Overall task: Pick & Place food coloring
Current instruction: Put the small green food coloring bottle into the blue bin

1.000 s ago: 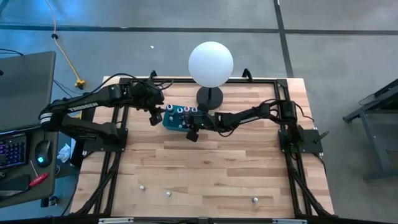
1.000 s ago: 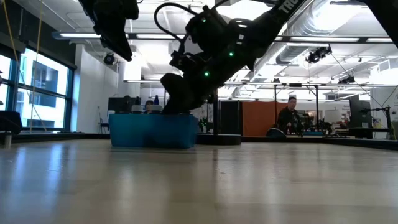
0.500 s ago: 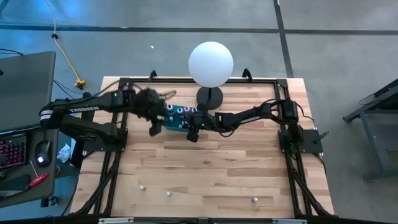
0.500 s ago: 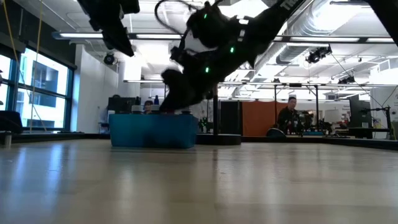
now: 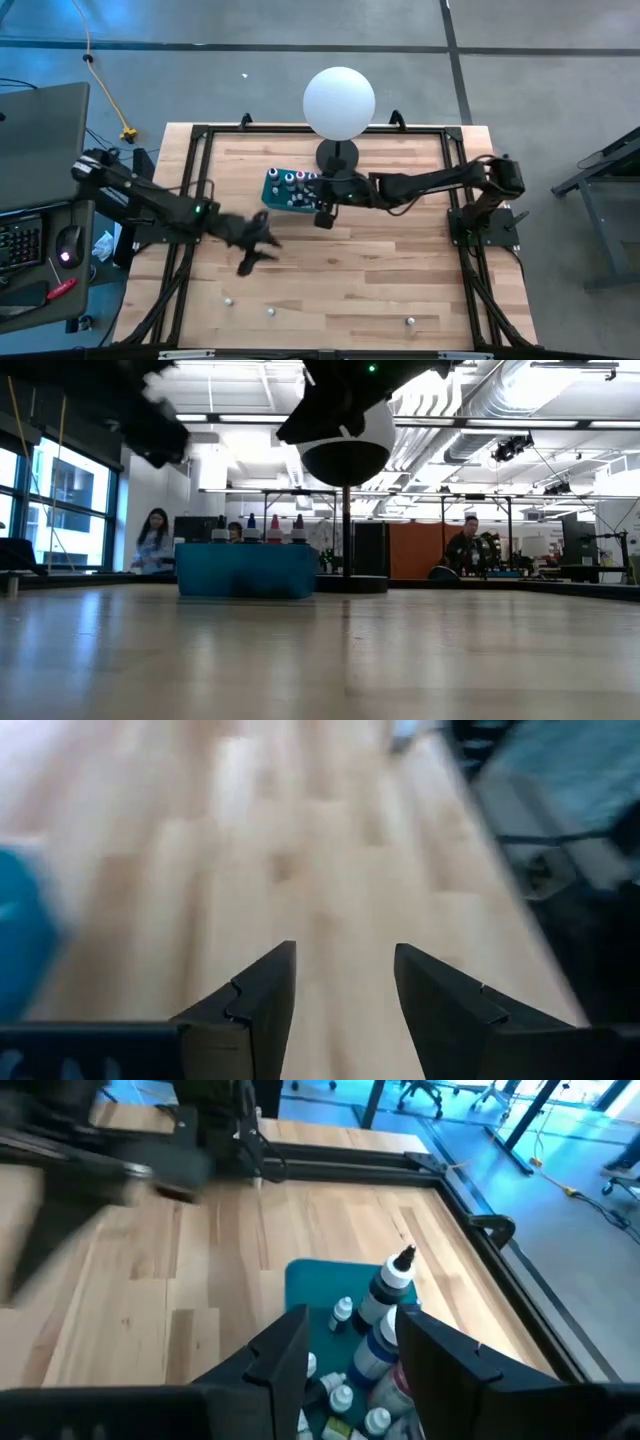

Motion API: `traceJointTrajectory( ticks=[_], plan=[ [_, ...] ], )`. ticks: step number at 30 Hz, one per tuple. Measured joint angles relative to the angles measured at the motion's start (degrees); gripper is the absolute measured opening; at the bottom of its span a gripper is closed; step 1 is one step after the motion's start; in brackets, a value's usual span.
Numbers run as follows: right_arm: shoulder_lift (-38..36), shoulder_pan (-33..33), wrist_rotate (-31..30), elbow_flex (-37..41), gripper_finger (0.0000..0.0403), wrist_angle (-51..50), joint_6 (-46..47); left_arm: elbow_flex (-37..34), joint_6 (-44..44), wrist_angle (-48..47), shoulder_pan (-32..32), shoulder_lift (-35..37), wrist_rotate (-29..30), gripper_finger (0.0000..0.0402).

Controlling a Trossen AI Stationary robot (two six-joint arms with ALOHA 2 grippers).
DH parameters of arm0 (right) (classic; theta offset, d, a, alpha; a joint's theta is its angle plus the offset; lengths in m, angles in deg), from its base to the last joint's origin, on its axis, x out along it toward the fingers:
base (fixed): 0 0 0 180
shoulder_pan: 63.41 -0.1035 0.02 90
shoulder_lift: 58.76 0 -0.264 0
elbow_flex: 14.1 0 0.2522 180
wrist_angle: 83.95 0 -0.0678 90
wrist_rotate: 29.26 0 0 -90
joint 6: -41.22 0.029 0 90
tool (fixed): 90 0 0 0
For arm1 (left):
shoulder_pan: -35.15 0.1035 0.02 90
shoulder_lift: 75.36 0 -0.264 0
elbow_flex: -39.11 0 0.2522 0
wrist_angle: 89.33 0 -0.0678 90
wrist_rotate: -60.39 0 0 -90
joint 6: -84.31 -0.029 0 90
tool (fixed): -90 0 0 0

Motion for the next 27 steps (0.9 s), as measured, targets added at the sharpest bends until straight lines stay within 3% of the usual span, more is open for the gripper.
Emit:
traceJointTrajectory(
  ticks=[10, 14, 19, 27],
  plan=[
    [-0.06, -0.49, 0.12, 0.19, 0.0145, -3.92, 2.29, -8.06, 0.26, 20.66, -16.65, -7.21, 4.6, 0.017],
    [-0.06, -0.49, 0.0, 0.19, 0.0145, -5.01, 3.88, -8.27, 0.14, 26.27, -18.14, -13.39, 3.58, 0.017],
    [-0.06, -0.49, -0.01, 0.19, 0.0145, -5.67, 4.03, -7.89, -1.21, 37.59, -18.03, -23.2, -3.33, 0.017],
    [-0.06, -0.49, -0.01, 0.19, 0.0145, -6.76, 4.15, -5.98, -0.36, 45.87, -18.03, -33.64, -8.35, 0.017]
  ],
)
